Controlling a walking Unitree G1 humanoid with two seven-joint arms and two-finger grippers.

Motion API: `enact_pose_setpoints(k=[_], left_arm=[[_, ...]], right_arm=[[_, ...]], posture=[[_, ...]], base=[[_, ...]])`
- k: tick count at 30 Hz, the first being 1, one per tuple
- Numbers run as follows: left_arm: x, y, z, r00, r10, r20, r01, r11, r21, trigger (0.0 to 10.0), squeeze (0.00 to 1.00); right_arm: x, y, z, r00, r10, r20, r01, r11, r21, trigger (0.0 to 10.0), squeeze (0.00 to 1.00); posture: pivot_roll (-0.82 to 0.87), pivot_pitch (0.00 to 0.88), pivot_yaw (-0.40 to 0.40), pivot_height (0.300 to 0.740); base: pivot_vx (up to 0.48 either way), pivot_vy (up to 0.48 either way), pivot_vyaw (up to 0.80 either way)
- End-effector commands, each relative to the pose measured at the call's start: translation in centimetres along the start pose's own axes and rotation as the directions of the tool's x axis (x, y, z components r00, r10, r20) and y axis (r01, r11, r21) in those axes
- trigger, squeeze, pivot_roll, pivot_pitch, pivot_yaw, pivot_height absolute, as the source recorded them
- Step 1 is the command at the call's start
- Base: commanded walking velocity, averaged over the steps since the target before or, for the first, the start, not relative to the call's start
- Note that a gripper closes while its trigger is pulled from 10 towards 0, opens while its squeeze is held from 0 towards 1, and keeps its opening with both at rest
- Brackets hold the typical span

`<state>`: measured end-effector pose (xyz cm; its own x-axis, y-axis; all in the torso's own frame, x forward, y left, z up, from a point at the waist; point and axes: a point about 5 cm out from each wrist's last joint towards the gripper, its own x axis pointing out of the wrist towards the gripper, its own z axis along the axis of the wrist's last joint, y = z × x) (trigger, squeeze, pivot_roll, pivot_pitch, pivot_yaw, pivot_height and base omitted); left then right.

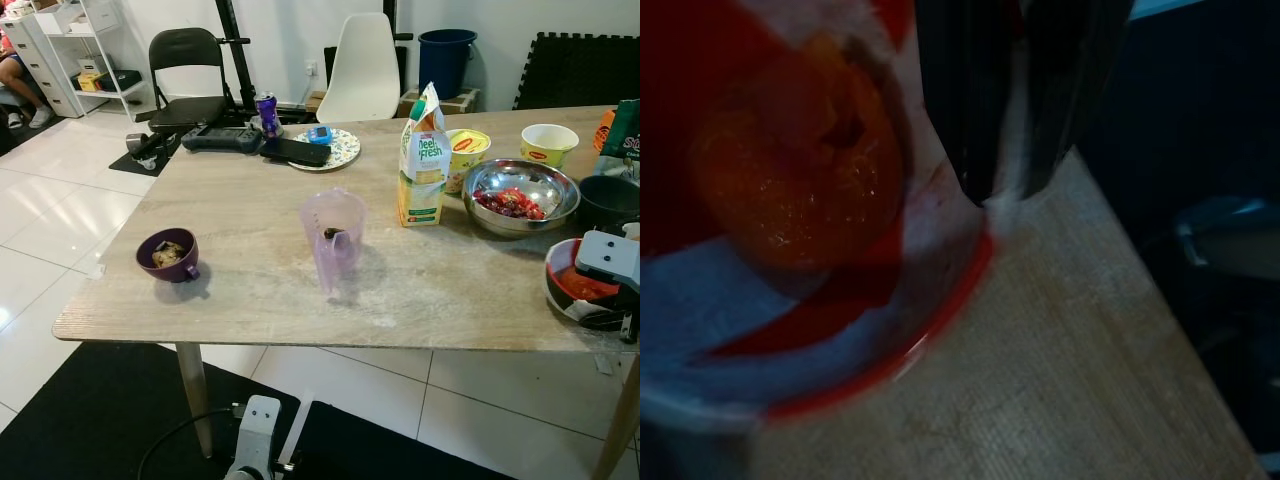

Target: Restocking fridge

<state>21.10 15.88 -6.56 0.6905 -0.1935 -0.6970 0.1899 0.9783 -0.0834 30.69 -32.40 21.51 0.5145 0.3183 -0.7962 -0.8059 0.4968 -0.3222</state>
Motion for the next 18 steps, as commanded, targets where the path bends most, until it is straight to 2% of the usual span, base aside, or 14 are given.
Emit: enact_pose_setpoints(k=[1, 18], left_arm=[[-0.3, 0.8, -0.6, 1.000, 0.018, -0.022, -0.017, 1.000, 0.013, 10.0, 0.00], [-0.3, 0.7, -0.6, 1.000, 0.016, -0.019, -0.016, 1.000, 0.012, 10.0, 0.00]], right_arm=[[0.2, 0.4, 0.0, 0.999, 0.034, -0.006, -0.034, 0.999, -0.019, 0.0, 0.00], [0.3, 1.4, 1.4, 0.993, 0.118, 0.017, -0.116, 0.989, -0.087, 0.0, 0.00]], posture=[[-0.09, 0.105, 0.092, 0.740], [-0.09, 0.107, 0.087, 0.740]], base=[[0.000, 0.000, 0.00], [0.000, 0.000, 0.00]])
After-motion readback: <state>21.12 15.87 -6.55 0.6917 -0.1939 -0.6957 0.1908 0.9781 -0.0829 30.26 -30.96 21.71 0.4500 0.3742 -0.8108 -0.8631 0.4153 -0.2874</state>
